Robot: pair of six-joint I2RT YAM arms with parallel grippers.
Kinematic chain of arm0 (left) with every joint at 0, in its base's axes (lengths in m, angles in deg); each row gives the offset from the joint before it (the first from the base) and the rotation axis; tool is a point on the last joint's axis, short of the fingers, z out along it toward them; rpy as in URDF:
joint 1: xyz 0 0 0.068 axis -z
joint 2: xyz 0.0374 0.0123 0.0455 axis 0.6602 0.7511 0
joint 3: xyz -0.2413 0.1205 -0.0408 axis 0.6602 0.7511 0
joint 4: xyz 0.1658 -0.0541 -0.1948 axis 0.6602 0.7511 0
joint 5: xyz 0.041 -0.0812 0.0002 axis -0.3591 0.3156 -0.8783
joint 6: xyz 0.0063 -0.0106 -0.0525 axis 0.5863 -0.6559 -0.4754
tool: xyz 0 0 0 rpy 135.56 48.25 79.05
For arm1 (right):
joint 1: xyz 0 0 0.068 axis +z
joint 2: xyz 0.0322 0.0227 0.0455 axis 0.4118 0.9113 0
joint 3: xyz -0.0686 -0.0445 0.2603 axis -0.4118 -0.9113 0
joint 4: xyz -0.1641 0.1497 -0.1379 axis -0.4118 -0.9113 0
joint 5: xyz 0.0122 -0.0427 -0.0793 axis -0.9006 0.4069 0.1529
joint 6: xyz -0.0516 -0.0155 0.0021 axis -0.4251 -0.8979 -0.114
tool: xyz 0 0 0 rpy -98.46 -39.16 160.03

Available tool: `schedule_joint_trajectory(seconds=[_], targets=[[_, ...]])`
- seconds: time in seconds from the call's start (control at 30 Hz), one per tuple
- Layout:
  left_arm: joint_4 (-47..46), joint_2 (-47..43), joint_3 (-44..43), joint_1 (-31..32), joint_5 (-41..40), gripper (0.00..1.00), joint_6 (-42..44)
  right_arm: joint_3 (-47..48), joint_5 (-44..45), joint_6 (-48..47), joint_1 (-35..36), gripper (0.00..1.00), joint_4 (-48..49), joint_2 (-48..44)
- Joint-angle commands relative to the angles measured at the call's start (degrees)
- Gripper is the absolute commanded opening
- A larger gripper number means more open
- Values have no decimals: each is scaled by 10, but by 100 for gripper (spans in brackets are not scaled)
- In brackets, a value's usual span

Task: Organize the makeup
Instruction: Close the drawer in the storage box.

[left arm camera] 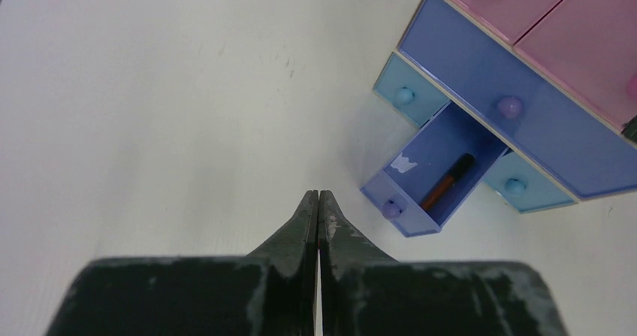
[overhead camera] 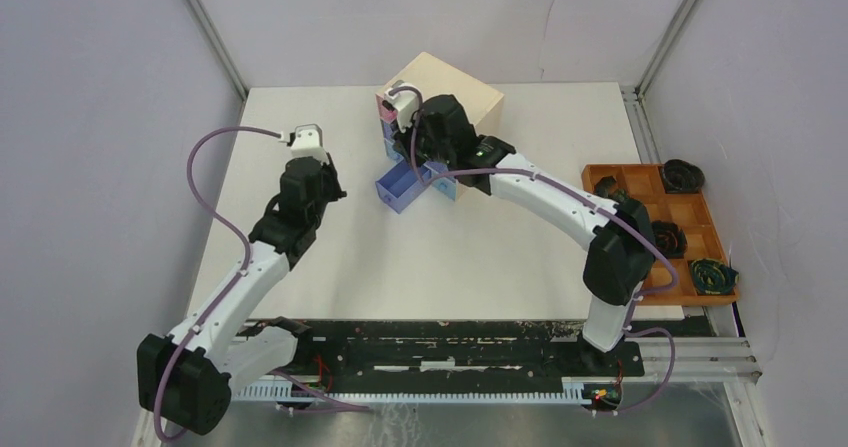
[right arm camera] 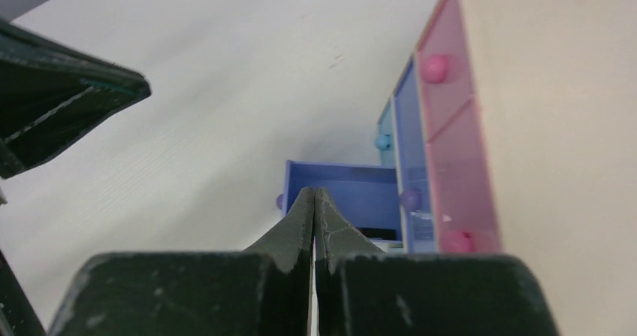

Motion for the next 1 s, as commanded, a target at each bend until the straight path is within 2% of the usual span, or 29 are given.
schedule_joint_trajectory(seconds=[0.0, 0.13, 0.37, 0.77, 0.97], targets=[[-76, -43, 32, 15, -34, 3, -37, 32, 27, -15, -24, 0, 8, -43], [-90, -29, 61, 34, -32, 3, -51, 43, 27, 4, -60, 0, 21, -37], [-180, 42, 114, 91, -43, 3, -63, 117, -6, 23, -104, 0, -4, 32], [-320, 117, 179, 102, -30, 3, -68, 78, -30, 44, -137, 0, 26, 51], [-388, 185, 189, 105, -9, 3, -72, 51, -35, 43, -140, 0, 26, 46]])
